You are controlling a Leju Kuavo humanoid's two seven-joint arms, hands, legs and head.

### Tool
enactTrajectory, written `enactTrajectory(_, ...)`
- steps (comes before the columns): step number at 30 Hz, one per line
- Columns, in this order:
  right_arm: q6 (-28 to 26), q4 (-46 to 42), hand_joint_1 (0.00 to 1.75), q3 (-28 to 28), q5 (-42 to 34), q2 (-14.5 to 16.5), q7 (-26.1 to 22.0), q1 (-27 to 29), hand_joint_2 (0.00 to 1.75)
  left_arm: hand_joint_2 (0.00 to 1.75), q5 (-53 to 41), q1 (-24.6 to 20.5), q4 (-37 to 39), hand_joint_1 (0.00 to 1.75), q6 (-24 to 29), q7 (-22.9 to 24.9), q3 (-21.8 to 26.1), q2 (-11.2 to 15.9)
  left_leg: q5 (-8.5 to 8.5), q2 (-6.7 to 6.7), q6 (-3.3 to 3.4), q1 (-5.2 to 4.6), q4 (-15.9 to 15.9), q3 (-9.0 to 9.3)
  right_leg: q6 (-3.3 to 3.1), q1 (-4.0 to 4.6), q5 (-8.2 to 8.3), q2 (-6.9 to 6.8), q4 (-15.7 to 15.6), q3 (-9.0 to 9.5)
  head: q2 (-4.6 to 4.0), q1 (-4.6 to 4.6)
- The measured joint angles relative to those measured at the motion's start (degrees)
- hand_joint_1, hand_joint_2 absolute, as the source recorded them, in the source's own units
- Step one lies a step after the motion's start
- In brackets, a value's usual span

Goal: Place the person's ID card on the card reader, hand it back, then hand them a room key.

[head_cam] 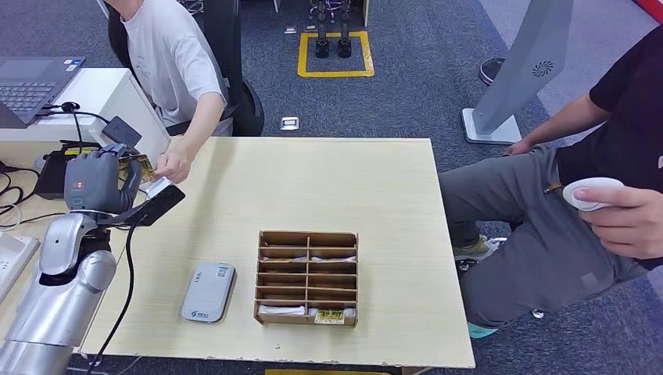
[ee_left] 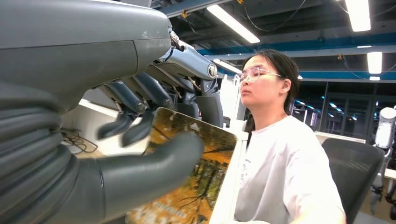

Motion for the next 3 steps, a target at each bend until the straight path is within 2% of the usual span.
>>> enactTrajectory(3,0.0,0.0,0.00,0.0,0.0,0.0,0.0,0.0,1.75,1.75,0.2,0.0,0.0,0.00,0.1,-0.1,0.0,-0.1,0.00,0.00,0.00,0.00,0.0,0.00,0.00,0.00,0.00,0.00,0.0,0.00,0.00,0.00)
